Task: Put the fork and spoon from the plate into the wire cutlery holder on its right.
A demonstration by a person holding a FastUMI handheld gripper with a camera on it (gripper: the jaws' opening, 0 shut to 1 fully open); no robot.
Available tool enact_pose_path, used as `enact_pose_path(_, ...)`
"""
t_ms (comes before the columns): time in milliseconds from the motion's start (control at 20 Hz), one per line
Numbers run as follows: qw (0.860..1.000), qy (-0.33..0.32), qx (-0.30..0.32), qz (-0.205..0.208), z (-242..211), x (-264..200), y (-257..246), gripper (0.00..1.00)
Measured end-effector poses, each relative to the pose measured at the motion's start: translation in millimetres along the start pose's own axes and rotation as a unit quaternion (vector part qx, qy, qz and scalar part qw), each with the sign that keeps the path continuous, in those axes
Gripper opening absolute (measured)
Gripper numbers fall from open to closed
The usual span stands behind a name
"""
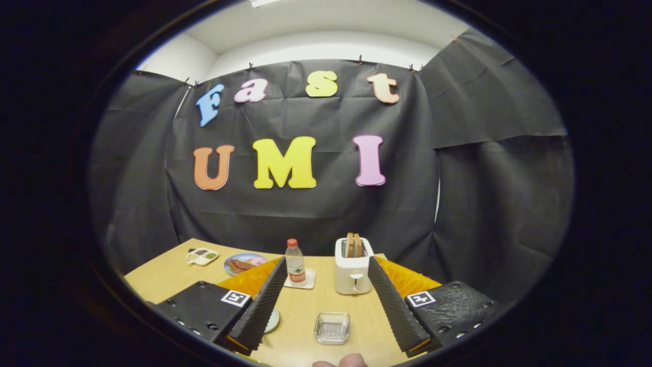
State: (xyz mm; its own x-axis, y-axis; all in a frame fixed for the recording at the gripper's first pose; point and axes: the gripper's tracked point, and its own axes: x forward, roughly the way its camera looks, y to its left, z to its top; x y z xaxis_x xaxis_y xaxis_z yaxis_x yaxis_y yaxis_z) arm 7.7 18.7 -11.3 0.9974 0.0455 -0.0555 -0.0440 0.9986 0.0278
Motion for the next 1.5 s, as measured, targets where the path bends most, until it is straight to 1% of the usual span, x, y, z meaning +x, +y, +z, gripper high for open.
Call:
enact_pose_path(300,0.998,0.038,-0.024,0.042,-26,0,28,0.95)
enact_pose_path(450,0.994,0.067,-0.048,0.073,-42,2,52,0.95)
enact_pose_path(600,0.984,0.129,-0.065,0.106,-74,7,78,0.96)
enact_pose_path(700,0.972,0.184,-0.081,0.124,-100,6,91,0.95)
enact_pose_path(800,0.956,0.239,-0.093,0.145,-122,7,109,0.96)
enact_pose_path(950,0.916,0.342,-0.126,0.167,-166,7,127,0.96)
enact_pose_path(1000,0.901,0.373,-0.137,0.174,-181,7,132,0.96)
enact_pose_path(1050,0.89,0.395,-0.144,0.176,-192,6,138,0.96)
enact_pose_path(1100,0.879,0.417,-0.149,0.177,-203,6,142,0.96)
enact_pose_path(1250,0.853,0.472,-0.147,0.169,-227,7,139,0.96)
enact_pose_path(1500,0.81,0.56,-0.116,0.134,-252,22,135,0.96)
